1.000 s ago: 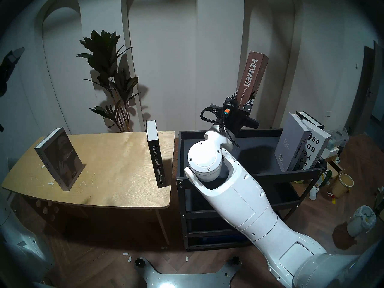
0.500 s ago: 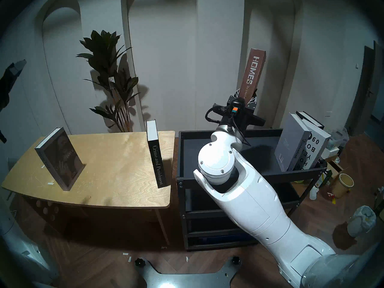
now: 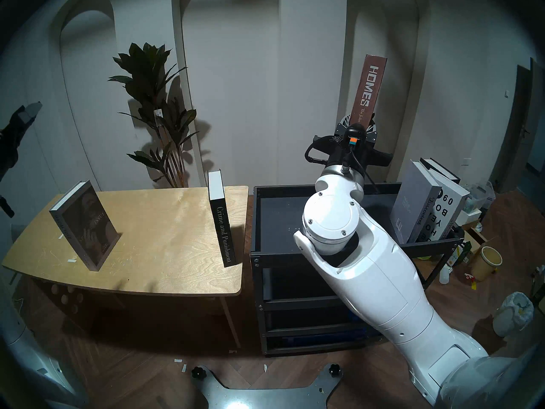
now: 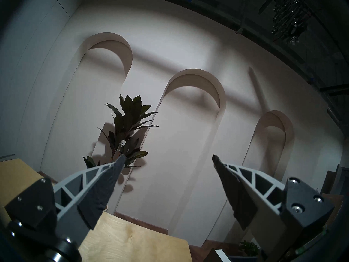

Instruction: Move the books from the display table onto the shelf, standing them upright with spines facing out and tallest at one end

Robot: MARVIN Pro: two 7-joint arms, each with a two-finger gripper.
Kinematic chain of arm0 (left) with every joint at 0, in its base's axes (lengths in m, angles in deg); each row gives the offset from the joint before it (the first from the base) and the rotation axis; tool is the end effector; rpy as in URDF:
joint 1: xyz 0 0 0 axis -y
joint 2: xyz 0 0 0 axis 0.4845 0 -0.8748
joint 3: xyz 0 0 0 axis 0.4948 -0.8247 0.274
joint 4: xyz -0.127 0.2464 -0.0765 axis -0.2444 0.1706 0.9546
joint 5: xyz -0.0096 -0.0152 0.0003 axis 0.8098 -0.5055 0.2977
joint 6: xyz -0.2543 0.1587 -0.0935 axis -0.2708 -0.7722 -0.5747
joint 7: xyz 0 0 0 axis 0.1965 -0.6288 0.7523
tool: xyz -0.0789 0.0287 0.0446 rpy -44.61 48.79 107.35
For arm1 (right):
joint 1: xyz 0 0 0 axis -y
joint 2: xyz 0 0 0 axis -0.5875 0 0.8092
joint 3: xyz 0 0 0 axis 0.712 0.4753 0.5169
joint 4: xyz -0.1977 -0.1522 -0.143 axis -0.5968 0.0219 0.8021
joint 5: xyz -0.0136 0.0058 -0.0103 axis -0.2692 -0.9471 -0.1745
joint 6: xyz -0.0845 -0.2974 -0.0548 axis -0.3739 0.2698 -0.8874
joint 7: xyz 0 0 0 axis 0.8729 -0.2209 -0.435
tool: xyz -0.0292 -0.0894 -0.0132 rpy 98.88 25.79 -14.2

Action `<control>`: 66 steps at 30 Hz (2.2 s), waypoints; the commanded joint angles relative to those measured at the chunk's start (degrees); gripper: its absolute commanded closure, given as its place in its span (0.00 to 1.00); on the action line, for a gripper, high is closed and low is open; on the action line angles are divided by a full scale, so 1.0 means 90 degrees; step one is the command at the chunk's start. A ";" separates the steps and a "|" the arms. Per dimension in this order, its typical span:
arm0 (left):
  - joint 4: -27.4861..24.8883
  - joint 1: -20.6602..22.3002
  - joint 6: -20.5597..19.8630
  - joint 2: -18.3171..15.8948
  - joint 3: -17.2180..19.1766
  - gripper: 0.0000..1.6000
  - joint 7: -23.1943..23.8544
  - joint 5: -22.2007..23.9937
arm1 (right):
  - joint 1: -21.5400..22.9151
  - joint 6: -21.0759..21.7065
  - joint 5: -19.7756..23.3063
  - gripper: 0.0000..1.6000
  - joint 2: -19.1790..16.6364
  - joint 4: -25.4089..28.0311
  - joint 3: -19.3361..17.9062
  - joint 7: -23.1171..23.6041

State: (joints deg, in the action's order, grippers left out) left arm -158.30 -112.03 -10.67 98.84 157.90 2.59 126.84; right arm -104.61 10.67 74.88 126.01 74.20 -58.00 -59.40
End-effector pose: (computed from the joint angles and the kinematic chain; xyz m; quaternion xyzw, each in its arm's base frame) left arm 0.2580 0.2260 0.0469 0.6134 0.1450 0.7649 0.1328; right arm 0.3982 0.0333 -0.0589 0.5089 -0.1396 0.8338 0.1622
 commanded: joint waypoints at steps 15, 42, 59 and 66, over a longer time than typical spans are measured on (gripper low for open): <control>-0.0185 -0.0784 0.0019 0.0251 0.0028 0.00 0.0309 -0.0280 | -0.0502 0.0413 0.1066 1.00 -0.0829 0.0372 -0.0512 0.0857; -0.0334 -0.1752 0.0019 0.0461 0.0073 0.00 0.0797 -0.0833 | -0.0776 0.0805 0.2636 1.00 -0.1598 0.1089 -0.1401 0.2154; -0.0320 -0.2425 0.0125 0.0475 0.0181 0.00 0.1241 -0.1347 | -0.1428 0.0551 0.3844 1.00 -0.1479 0.1324 -0.2400 0.2257; -0.0289 -0.2667 0.0265 0.0470 0.0270 0.00 0.1460 -0.1601 | -0.1567 0.0471 0.4480 1.00 -0.1245 0.1608 -0.2743 0.2231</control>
State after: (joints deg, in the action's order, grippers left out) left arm -160.60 -133.73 -10.00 103.38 159.39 13.65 114.22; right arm -117.43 16.33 111.38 112.66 85.43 -79.28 -38.86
